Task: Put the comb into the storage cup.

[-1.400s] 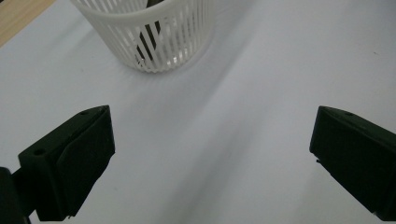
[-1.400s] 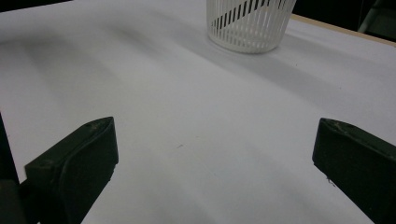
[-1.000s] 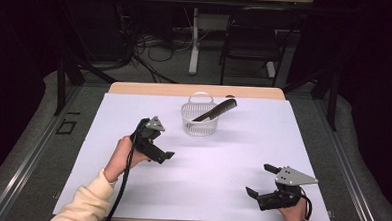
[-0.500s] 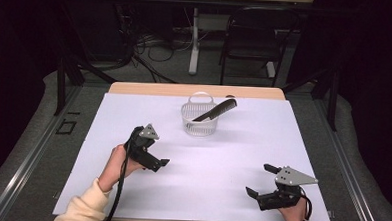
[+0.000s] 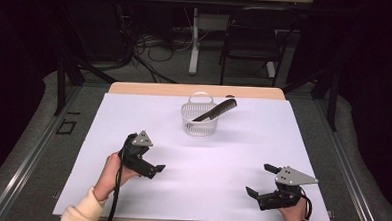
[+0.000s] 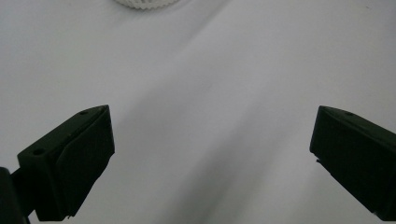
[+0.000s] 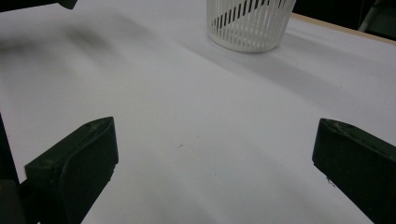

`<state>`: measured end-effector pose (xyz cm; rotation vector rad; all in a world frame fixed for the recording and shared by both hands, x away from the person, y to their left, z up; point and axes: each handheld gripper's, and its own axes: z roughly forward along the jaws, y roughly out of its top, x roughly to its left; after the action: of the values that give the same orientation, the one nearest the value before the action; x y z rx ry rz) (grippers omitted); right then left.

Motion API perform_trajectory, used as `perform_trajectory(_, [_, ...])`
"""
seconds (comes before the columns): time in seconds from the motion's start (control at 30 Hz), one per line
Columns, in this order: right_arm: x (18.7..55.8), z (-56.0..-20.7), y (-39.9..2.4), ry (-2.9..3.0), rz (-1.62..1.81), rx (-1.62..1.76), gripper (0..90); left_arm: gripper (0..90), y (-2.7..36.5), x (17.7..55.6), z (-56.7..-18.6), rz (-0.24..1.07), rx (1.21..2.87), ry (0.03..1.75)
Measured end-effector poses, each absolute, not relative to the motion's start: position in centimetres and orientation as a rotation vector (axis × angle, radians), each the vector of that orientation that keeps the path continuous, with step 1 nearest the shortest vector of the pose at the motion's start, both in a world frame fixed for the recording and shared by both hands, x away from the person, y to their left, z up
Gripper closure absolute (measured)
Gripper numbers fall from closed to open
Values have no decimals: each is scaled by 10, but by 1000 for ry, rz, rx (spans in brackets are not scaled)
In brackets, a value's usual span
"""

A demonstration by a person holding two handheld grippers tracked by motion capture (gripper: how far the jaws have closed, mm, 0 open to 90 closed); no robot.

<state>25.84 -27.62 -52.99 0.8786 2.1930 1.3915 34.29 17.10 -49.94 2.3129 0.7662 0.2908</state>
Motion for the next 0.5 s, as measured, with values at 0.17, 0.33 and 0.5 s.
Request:
perform_trajectory(0.17, [259,-530,-276,2191,1392,878,0,0,180,334,-504,291,2300,783])
perform_trajectory(0.33, [259,-530,-276,2194,1390,881,0,0,188,327,-506,300,2281,800])
perform_trajectory(0.5, [259,-530,-276,2195,1388,879,0,0,195,320,-508,313,2254,822])
